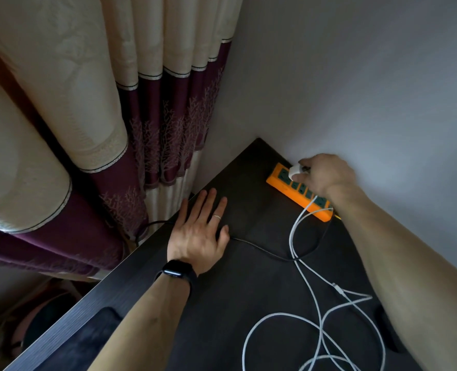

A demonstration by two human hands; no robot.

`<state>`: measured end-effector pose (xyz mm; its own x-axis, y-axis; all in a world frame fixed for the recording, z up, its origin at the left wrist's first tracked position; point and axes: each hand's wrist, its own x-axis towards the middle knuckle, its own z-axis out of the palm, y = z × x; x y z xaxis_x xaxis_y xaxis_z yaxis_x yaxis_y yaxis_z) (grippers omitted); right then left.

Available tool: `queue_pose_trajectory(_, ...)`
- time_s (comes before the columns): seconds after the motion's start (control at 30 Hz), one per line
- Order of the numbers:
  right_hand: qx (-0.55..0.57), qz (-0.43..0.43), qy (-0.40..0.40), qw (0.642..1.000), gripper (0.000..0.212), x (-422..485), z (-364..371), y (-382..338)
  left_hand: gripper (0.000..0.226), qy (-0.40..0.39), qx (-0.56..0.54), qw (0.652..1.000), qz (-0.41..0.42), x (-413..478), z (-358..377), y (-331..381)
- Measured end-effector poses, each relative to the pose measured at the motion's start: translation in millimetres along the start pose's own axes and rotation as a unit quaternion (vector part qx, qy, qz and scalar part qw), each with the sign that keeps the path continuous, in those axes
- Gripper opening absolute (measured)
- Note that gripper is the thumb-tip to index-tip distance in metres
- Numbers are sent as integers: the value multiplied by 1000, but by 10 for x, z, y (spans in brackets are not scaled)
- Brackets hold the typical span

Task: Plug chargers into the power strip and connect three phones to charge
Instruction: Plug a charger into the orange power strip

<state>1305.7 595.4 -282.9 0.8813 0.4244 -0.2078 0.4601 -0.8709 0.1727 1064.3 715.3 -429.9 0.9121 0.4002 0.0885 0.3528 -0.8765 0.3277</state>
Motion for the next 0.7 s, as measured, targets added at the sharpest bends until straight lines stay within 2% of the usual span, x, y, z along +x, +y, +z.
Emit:
queue_pose_trajectory(0.1, 21, -29, 39, 999, 45, -101, 163, 96, 64, -8, -4, 1000, -6, 12, 9, 10)
queue_pose_trajectory(0.2, 38, -23, 62, 997, 50, -142, 268, 159, 66, -15, -5, 1000, -9, 26, 11, 2)
queue_pose_trajectory(0.4, 35, 10, 45, 998, 50, -63, 220, 122, 66, -16, -8, 1000, -11, 24, -11, -1)
queue_pose_trajectory(0.57, -69, -18, 43, 997, 47, -57, 193, -76, 64, -3, -10, 1000, -7, 26, -12, 6)
queue_pose_trajectory(0.7, -102, -27, 28, 994, 44, -16, 127, -196, 64, 0, 4, 1000, -12, 29, -2, -4)
